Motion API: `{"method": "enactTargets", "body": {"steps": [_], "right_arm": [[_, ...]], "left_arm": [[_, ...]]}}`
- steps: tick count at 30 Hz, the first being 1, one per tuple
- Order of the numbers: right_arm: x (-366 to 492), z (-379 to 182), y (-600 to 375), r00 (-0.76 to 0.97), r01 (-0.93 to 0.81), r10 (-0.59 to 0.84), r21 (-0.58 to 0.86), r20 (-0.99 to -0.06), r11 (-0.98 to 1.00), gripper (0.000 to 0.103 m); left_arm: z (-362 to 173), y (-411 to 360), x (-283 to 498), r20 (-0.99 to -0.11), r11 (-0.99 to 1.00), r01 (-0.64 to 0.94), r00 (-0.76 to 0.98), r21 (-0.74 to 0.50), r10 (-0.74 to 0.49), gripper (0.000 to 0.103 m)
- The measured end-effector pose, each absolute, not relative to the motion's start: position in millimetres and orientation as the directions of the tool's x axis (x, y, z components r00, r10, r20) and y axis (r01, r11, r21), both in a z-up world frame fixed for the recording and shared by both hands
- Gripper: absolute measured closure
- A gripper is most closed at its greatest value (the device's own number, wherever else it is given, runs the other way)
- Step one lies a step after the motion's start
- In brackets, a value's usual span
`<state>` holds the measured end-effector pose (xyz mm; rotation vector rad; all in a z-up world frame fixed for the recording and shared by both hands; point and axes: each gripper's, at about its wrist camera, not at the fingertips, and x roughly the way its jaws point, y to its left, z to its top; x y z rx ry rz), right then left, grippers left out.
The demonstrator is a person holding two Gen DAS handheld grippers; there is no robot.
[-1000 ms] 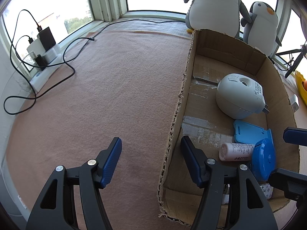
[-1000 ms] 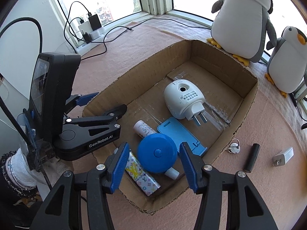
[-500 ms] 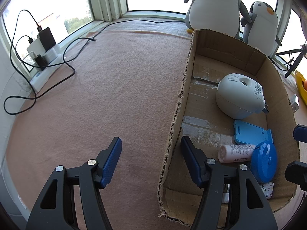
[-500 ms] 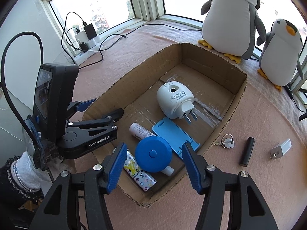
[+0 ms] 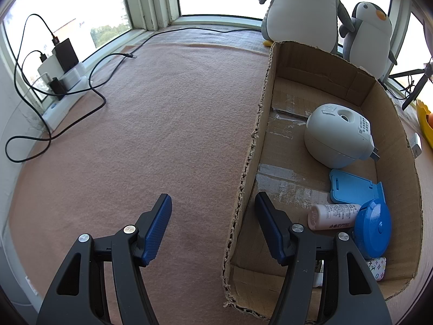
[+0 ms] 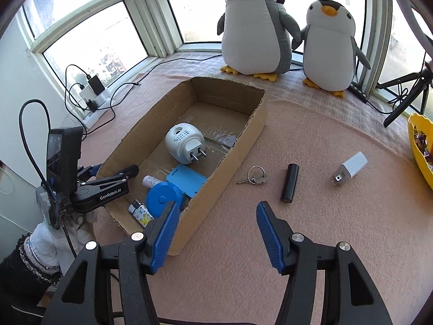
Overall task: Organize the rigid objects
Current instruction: 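Move the right gripper to the black cylinder and grasp it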
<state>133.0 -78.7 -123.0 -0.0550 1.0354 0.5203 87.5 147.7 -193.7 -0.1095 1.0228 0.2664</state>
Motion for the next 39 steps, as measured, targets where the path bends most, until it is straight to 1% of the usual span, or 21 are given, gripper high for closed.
{"method": "enactTargets", "body": {"steps": [6,11,20,27,28,30,31,33,39], "right_arm": [[128.6,-121.5,-112.1,0.46,-0.369,0.36,0.193,-0.812,0.909,0.048],[130.5,-125.3,-127.9,0.485,-0.321,0.364,0.225,-0.795,0.92,0.048],[157.8,-142.6,-125.1,0.447,-0.264,0.294,0.189,-0.845,0.946,0.048],[186.9,-157.6,-117.1,0.409,-0.242,0.276,0.188,-0.87,0.952,0.048],[191.3,-160.4,-115.9,0.401,-0.238,0.272,0.188,-0.875,0.953,0.049],[199.1,-165.6,-114.2,0.384,-0.225,0.264,0.187,-0.885,0.956,0.058],[202.6,-168.4,-113.8,0.374,-0.222,0.266,0.193,-0.888,0.956,0.061],[208.7,-173.7,-113.1,0.355,-0.215,0.271,0.204,-0.895,0.955,0.07],[221.8,-186.0,-104.4,0.322,-0.211,0.241,0.179,-0.916,0.961,0.071]], "left_arm": [[-193.7,147.9,87.5,-0.854,0.962,-0.27,0.492,0.034,0.168,0.039],[-193.7,147.6,87.5,-0.854,0.962,-0.27,0.492,0.034,0.168,0.039],[-193.8,147.8,87.4,-0.854,0.962,-0.271,0.492,0.033,0.168,0.039],[-193.8,147.4,87.3,-0.854,0.962,-0.272,0.492,0.033,0.168,0.039],[-193.8,147.3,87.3,-0.854,0.962,-0.272,0.492,0.033,0.168,0.039],[-193.8,147.4,87.3,-0.854,0.962,-0.272,0.492,0.033,0.168,0.039],[-193.8,147.3,87.3,-0.854,0.962,-0.272,0.492,0.033,0.168,0.039],[-193.8,147.4,87.3,-0.854,0.962,-0.271,0.492,0.034,0.168,0.039],[-193.9,147.3,87.2,-0.854,0.962,-0.271,0.492,0.034,0.169,0.039]]}}
